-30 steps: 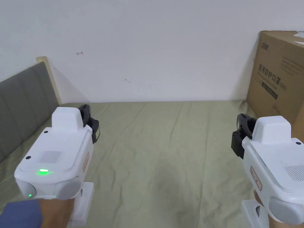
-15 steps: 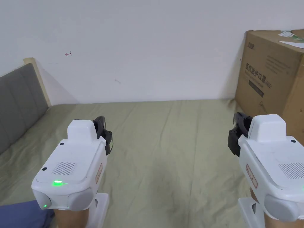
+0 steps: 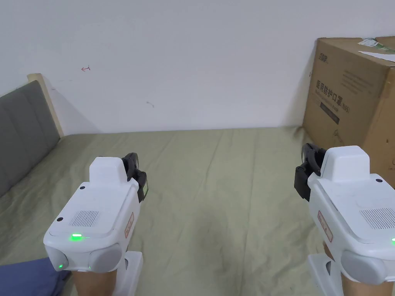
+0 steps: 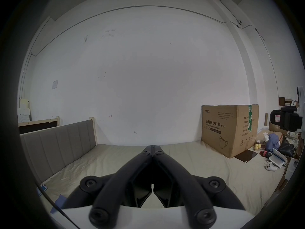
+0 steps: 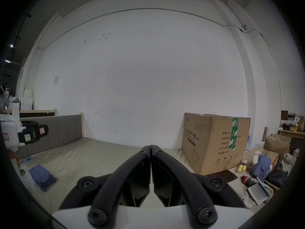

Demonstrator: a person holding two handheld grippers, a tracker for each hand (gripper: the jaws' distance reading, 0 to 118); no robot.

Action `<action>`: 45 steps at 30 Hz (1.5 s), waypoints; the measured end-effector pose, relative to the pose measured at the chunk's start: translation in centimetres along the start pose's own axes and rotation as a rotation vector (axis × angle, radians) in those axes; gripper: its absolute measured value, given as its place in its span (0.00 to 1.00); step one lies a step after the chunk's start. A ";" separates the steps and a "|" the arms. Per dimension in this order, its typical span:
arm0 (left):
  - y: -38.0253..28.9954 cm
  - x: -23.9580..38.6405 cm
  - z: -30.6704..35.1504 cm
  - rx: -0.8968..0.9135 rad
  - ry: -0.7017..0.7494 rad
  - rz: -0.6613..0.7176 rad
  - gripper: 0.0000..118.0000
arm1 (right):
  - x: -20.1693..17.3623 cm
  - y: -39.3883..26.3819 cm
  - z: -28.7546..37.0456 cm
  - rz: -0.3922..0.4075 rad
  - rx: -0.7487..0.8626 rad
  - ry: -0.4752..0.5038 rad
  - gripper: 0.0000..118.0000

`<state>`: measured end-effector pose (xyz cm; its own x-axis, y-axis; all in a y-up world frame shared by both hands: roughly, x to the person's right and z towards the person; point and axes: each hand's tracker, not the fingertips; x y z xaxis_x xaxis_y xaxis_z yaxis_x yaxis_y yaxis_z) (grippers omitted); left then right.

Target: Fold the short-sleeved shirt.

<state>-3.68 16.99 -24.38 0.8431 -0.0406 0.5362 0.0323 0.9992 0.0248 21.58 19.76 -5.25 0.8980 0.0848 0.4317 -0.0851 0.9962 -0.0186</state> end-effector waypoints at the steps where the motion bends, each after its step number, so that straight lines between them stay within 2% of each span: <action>1: 0.0 0.0 0.0 -0.001 -0.001 0.000 0.00 | 0.0 0.0 0.0 0.001 -0.001 0.000 0.00; 40: -0.3 0.0 0.3 -0.005 -0.015 0.022 0.00 | 0.1 -0.2 0.3 -0.001 -0.008 -0.006 0.00; 42: -0.4 0.0 0.3 -0.004 -0.008 0.025 0.11 | 0.1 -0.2 0.3 -0.007 -0.014 -0.016 0.02; 43: -0.4 -0.1 0.3 -0.010 -0.002 0.031 0.23 | 0.1 -0.3 0.2 -0.008 -0.019 -0.014 0.05; 44: -0.4 -0.1 0.3 -0.014 -0.009 0.039 0.50 | 0.2 -0.3 0.2 -0.008 -0.026 -0.016 0.21; 45: -0.5 -0.2 0.3 -0.018 -0.009 0.042 0.69 | 0.2 -0.3 0.2 -0.009 -0.029 -0.022 0.39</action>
<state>-4.04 16.54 -24.26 0.8389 0.0014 0.5444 0.0070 0.9999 -0.0133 21.72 19.42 -5.01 0.8890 0.0758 0.4515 -0.0645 0.9971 -0.0405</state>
